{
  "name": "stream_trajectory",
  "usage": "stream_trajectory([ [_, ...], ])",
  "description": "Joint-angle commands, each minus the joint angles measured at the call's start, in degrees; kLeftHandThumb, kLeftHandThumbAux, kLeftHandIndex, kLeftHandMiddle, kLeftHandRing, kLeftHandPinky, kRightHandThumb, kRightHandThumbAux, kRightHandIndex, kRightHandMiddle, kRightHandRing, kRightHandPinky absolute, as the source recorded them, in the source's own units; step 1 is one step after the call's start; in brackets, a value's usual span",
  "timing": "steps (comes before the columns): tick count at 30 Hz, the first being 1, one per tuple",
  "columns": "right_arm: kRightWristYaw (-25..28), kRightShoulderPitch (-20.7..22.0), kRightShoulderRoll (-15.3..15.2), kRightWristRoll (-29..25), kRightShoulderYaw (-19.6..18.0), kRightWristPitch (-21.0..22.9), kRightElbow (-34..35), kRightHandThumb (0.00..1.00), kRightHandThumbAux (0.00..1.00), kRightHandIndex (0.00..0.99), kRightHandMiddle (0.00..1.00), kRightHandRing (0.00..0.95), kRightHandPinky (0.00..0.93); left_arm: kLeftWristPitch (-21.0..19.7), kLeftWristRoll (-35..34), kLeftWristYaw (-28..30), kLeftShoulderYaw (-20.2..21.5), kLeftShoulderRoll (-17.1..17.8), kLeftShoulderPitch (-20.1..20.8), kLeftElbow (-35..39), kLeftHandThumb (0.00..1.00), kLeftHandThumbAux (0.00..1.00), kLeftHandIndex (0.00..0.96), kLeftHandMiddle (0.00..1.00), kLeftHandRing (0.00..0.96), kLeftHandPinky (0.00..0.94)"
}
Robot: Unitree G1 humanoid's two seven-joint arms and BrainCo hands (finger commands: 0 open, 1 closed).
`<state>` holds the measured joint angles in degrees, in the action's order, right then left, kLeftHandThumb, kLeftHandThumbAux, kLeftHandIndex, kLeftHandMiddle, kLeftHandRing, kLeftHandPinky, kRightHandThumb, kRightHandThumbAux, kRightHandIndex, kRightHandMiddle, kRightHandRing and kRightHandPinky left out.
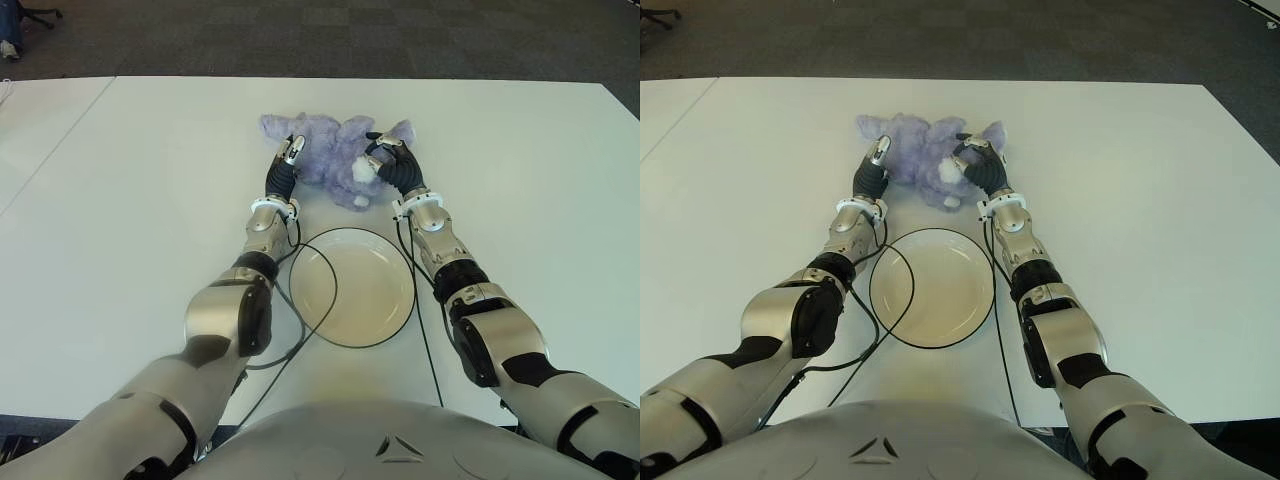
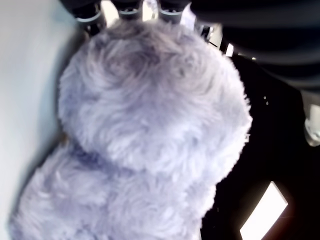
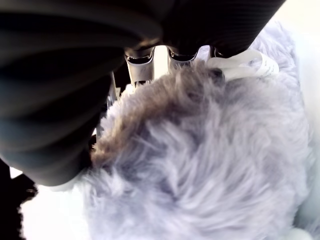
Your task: Put the doll into the plate.
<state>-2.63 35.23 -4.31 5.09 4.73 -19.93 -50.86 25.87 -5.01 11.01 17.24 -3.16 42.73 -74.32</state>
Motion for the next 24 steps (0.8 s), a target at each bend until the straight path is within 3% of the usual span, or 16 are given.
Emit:
stream_trajectory([
  [1, 0.21, -5.83, 3.76, -1.28, -0.46, 10.64, -0.20, 0.121, 0.741, 0.093, 0.166, 0.261, 0.344, -2.55, 2.01, 3.50, -2.56, -3.26, -0.02, -2.23, 0.000, 0.342, 0.000, 0.006, 0.016, 0.060],
  [11, 0.04, -7.01, 4.21, -1.28, -1.21, 15.83, 3.70, 0.146, 0.782, 0.110, 0.206, 0.302, 0.347, -3.11, 0.66, 4.03, -1.70, -3.61, 0.22, -2.21, 0.000, 0.330, 0.000, 0.015, 0.023, 0.067],
  [18, 0.47, -6.74, 3.82, -1.02, -1.44, 16.85, 3.43, 0.163, 0.790, 0.111, 0.212, 0.312, 0.348, -3.39, 0.17, 3.12, -1.56, -3.91, 0.21, -2.25, 0.000, 0.344, 0.000, 0.026, 0.035, 0.076],
  [22, 0.95, -6.13, 3.41, -0.75, -1.52, 16.80, 2.06, 0.160, 0.787, 0.097, 0.217, 0.316, 0.345, -3.76, 0.21, 1.84, -1.59, -4.05, 0.32, -2.29, 0.000, 0.380, 0.000, 0.057, 0.069, 0.121],
  [24, 0.93, -5.79, 3.31, -0.70, -1.63, 16.72, 1.47, 0.158, 0.777, 0.089, 0.218, 0.314, 0.331, -4.09, 0.15, 0.59, -1.43, -4.22, 0.56, -2.38, 0.000, 0.420, 0.005, 0.106, 0.134, 0.206],
])
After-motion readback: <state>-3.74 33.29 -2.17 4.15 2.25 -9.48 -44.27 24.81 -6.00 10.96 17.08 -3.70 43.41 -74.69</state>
